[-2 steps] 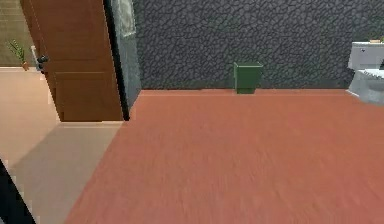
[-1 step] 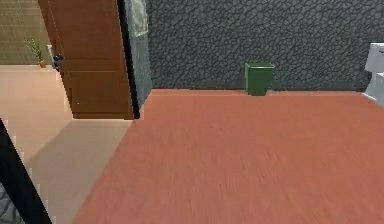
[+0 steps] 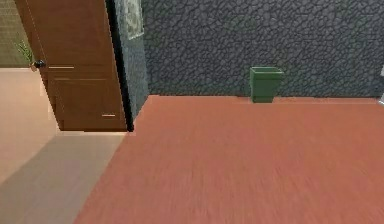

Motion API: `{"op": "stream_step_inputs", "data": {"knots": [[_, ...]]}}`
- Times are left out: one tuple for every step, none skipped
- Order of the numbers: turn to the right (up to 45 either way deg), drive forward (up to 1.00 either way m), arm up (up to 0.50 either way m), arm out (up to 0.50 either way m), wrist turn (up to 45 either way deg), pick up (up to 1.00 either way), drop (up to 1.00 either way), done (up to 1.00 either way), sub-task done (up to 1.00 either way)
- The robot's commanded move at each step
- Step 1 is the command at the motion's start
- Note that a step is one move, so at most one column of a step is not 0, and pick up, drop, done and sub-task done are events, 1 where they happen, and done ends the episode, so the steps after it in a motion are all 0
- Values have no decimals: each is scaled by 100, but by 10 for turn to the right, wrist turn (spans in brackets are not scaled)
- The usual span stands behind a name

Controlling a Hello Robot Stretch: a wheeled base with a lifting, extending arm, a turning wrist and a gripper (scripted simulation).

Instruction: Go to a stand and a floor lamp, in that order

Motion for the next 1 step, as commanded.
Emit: {"op": "stream_step_inputs", "data": {"knots": [[-90, 0, 0, 0, 0, 0, 0, 0, 0]]}}
